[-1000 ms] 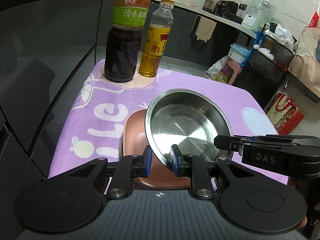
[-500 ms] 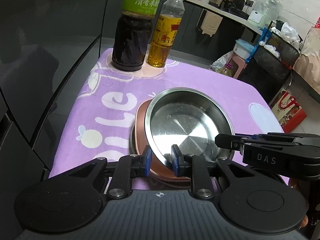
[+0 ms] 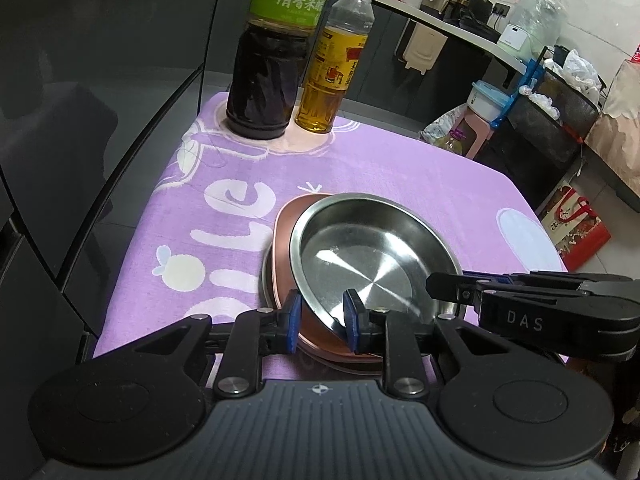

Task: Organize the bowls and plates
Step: 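Lower the steel bowl into the pink square bowl and open both grippers, then grip the rim of the whole bowl stack with both grippers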

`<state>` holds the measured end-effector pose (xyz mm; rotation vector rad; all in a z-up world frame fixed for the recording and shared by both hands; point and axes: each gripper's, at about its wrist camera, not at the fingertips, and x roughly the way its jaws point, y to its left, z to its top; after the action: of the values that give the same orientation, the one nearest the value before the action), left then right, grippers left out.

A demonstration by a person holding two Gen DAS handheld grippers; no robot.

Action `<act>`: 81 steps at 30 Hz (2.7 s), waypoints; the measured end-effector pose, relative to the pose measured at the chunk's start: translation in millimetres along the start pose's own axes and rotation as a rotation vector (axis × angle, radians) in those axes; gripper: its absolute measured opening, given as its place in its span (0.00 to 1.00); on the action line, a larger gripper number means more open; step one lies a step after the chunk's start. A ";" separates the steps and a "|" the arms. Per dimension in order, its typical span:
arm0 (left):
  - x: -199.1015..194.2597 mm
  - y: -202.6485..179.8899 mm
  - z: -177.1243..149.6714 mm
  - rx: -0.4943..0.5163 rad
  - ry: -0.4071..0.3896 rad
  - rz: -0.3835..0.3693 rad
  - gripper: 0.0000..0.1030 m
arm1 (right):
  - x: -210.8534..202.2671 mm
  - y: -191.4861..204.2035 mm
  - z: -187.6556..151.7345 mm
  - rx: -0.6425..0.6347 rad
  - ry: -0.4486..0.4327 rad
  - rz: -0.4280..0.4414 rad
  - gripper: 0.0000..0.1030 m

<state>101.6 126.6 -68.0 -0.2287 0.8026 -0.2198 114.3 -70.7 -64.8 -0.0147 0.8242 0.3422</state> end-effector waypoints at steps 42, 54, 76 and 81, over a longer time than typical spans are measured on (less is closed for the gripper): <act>4.0 17.8 -2.8 -0.128 -0.010 0.064 0.34 | -0.5 -32.2 -2.4 0.130 0.039 0.013 0.42; 11.4 17.2 -0.9 -0.141 0.001 0.050 0.34 | 4.7 -34.3 -0.4 0.136 0.063 0.030 0.42; 33.6 15.5 -1.9 -0.148 0.048 0.042 0.38 | 20.1 -35.5 2.7 0.162 0.132 0.087 0.43; 35.6 14.7 -2.2 -0.133 0.038 0.040 0.37 | 30.5 -39.1 3.9 0.201 0.171 0.126 0.42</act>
<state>125.6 130.4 -97.9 -0.3340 0.8594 -0.1334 148.0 -98.2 -88.8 0.1982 1.0287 0.3787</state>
